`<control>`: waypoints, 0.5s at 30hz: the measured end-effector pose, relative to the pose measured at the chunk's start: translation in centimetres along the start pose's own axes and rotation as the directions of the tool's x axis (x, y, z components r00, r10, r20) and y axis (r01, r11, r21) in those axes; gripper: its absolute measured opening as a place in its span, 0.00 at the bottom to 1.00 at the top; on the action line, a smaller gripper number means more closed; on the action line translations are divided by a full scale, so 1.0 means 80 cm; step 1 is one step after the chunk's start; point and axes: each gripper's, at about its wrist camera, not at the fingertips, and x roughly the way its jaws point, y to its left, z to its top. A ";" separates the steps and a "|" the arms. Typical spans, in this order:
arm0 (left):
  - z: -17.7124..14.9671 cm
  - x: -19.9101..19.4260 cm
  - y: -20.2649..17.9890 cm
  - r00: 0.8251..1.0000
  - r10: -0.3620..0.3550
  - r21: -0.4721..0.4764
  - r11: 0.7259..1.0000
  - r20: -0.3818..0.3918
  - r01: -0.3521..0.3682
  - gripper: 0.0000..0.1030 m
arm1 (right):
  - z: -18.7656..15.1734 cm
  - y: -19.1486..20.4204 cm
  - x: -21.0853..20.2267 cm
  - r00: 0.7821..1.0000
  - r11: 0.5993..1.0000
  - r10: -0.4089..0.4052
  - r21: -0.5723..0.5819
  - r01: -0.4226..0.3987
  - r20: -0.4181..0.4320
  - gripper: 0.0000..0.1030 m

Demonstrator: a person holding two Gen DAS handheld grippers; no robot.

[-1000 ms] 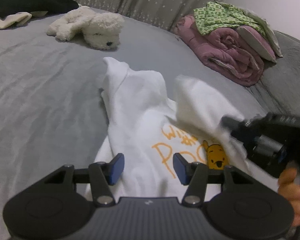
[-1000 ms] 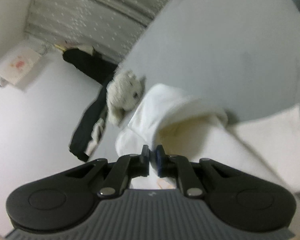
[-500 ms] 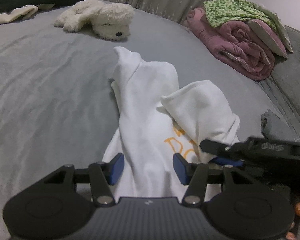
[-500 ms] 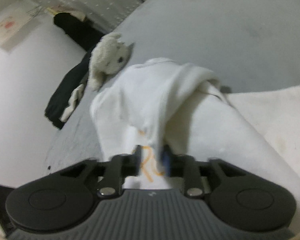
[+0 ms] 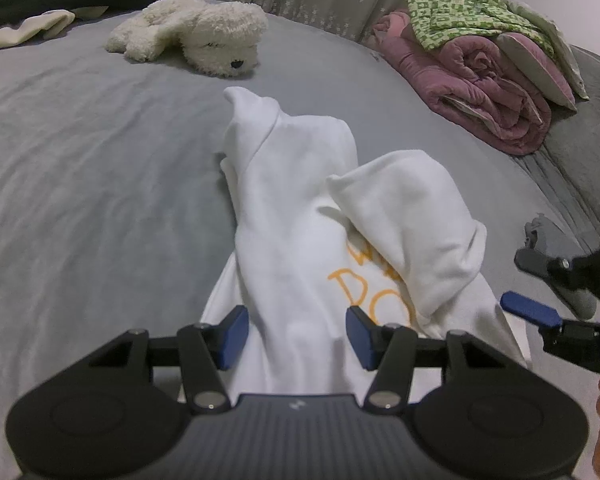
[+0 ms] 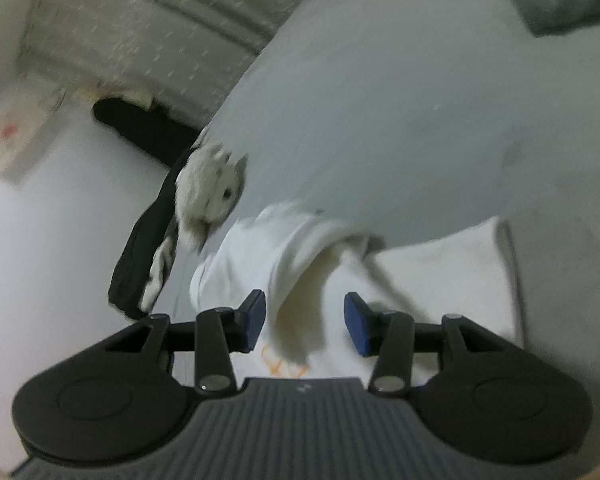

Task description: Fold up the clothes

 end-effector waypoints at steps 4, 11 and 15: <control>-0.001 0.002 -0.002 1.000 0.005 0.013 1.000 0.000 -0.005 0.53 | 0.020 -0.003 0.017 1.000 0.998 -0.015 0.063 0.014 0.026 0.47; -0.001 0.003 0.000 1.000 -0.002 0.006 1.000 -0.003 0.002 0.53 | 0.049 0.005 0.064 0.992 0.986 -0.119 0.122 0.115 0.026 0.47; 0.001 0.004 0.000 1.000 -0.007 0.001 1.000 -0.007 0.007 0.53 | 0.056 0.011 0.089 0.978 0.972 -0.209 0.100 0.211 -0.022 0.46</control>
